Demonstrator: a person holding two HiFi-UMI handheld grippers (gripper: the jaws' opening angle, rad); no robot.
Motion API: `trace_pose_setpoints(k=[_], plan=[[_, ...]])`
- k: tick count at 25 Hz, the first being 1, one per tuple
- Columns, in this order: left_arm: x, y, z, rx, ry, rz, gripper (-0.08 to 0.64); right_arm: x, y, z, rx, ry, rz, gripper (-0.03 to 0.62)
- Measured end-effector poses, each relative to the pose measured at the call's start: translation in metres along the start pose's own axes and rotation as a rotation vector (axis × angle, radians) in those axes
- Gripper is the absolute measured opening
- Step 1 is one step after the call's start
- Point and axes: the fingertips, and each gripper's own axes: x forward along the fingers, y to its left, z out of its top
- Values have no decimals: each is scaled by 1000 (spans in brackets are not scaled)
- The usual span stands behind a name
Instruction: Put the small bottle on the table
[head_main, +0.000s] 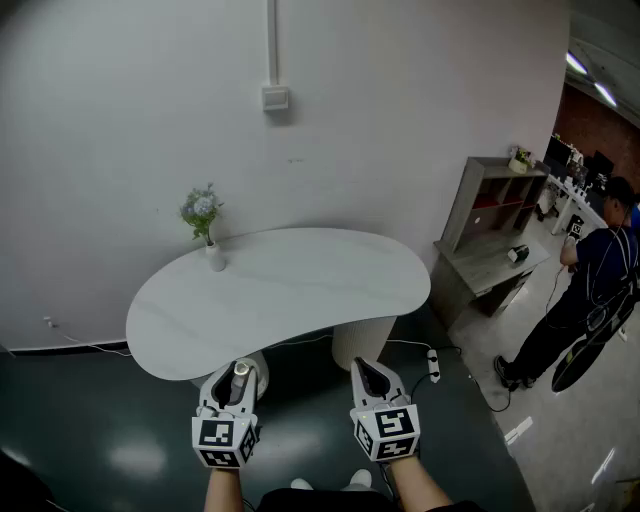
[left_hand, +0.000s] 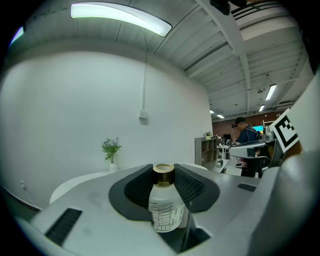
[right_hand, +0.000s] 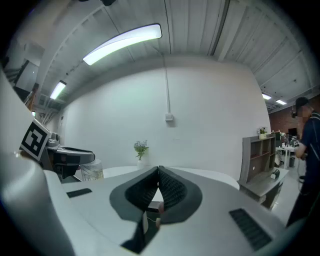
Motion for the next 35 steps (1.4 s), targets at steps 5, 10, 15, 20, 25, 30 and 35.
trace_pose_setpoints(k=[5,10,15,20,25,30,35], plan=[[1,4,1,5,-6,-4,133,3,4,-3,3,6,5,66],[1,6,1,6,-5,-8,133,6,7,-3,4,17,4,66],[2,12,-4,-2,1,-13,133,12,11,-6,23,34,14,66],[2,18,-3,5,-5,-28,133,18,22,-11,39,59,33,67],[1,26,-6,2,-1,-35,133,19,31,-14,33,63,29,67],[8,31,-10,7,7,-30,133,26,30,-15,27,65,22,67],[28,37,-10,5,1,-26,133,47,13,-14,47,53,0,67]])
